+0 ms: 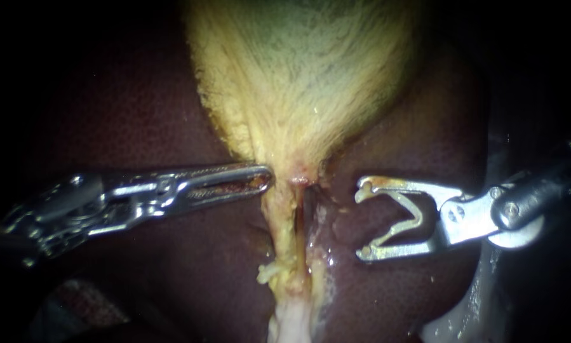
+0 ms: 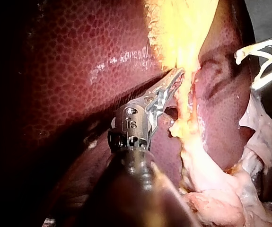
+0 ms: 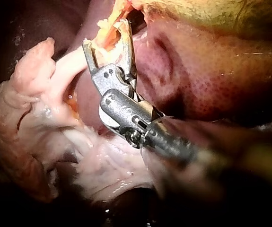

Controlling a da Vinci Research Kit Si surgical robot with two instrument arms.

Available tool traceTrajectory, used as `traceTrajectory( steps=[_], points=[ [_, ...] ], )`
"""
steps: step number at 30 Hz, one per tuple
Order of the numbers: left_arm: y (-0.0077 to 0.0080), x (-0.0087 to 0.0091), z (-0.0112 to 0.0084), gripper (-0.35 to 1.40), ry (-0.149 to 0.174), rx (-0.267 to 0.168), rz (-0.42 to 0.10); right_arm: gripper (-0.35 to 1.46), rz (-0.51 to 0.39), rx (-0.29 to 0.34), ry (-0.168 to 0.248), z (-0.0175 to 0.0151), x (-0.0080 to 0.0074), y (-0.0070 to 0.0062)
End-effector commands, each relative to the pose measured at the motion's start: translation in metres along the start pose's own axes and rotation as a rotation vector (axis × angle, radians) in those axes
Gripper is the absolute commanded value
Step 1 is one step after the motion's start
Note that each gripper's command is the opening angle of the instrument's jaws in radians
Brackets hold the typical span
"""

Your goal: Clipping second clip left tube

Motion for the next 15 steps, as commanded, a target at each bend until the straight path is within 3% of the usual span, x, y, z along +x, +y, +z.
traceTrajectory(
  steps=[1,6,15],
  points=[
    [0.0,0.0,-0.0001,-0.35,0.0,0.0,0.0,0.6,-0.001,0.0,0.0,0.0002,-0.0001,-0.0001],
    [0.0004,-0.0005,-0.0012,-0.35,0.006,0.01,-0.002,0.6,-0.014,0.004,0.002,0.0014,-0.0006,-0.0008],
    [0.0021,-0.0018,-0.0059,-0.35,-0.003,-0.02,-0.006,0.59,0.184,0.039,0.012,0.0078,-0.003,-0.003]
  ],
)
